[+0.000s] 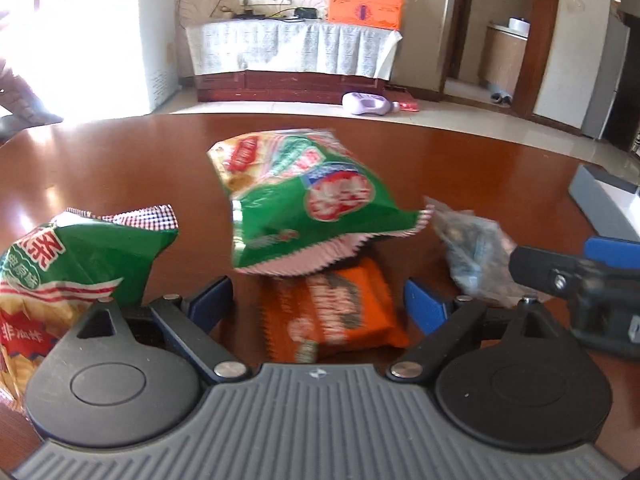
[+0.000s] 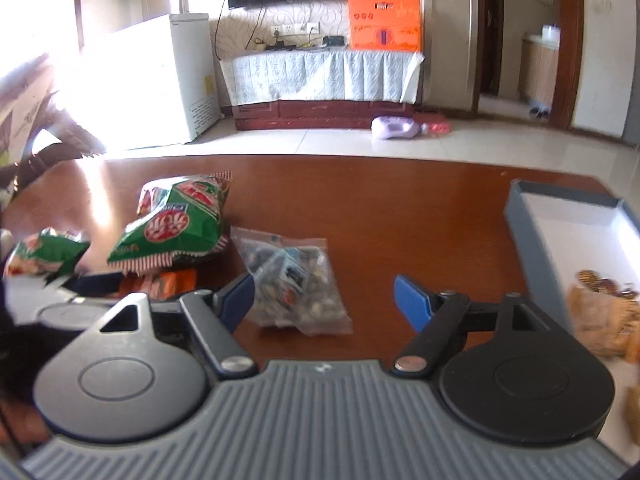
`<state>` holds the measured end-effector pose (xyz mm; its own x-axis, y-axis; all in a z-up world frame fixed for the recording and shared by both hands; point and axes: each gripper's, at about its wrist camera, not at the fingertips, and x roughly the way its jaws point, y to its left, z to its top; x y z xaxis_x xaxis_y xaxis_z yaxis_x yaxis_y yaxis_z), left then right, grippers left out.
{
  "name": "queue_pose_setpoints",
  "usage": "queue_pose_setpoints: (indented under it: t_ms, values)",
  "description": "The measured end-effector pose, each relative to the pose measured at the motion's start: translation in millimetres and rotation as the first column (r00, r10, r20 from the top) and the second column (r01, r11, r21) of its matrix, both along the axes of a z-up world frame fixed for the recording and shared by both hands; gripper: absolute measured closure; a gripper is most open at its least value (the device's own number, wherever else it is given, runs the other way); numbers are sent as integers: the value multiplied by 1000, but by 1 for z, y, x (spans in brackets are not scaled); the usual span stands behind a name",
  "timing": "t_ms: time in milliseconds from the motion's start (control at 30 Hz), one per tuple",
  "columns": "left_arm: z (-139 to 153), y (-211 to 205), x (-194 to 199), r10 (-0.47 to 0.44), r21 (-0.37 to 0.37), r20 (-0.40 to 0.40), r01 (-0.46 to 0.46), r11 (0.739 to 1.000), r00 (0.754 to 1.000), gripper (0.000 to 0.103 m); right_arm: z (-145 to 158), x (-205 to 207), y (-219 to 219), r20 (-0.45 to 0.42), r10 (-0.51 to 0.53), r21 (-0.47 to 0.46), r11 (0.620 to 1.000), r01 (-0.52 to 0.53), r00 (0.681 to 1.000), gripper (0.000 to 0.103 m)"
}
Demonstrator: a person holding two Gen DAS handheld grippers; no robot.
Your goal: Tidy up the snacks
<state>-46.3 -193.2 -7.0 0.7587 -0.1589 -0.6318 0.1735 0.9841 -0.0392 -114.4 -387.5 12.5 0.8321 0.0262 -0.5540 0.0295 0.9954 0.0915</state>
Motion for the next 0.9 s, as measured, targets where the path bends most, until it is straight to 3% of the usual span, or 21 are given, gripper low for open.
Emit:
queue_pose_setpoints:
  t_ms: [133, 267, 333, 400, 433, 533, 800, 900]
  values:
    - [0, 8, 5, -25, -5, 3, 25, 1000, 1000, 10, -7, 26, 3, -64, 18, 71, 997, -13, 998, 24]
    - [-1, 3, 7, -79, 42, 5, 79, 996, 997, 13, -16, 42, 22, -110, 29, 8, 1000, -28, 994, 24]
    - [-1, -1, 7, -112, 45, 14, 112, 993, 994, 20, -22, 46, 22, -128, 5, 16, 1000, -3, 992, 24]
    - [-2, -3, 6, -136, 44, 23, 135, 990, 990, 25, -22, 45, 19, -117, 5, 22, 1000, -2, 993, 28]
    - [-2, -4, 5, -147, 41, 30, 145, 989, 989, 30, -22, 44, 19, -114, 1, 11, 1000, 1, 994, 35]
    - [-3, -6, 3, -163, 34, 40, 162, 986, 986, 40, -20, 40, 14, -112, 14, 8, 1000, -13, 994, 39]
    - [-7, -14, -16, -205, 35, 46, 203, 979, 978, 42, -18, 14, 0, -98, -30, 24, 999, 33, 995, 43]
    - [-7, -10, -24, -179, -1, 40, 179, 984, 983, 43, -17, 1, -5, -99, -37, 13, 999, 38, 994, 44]
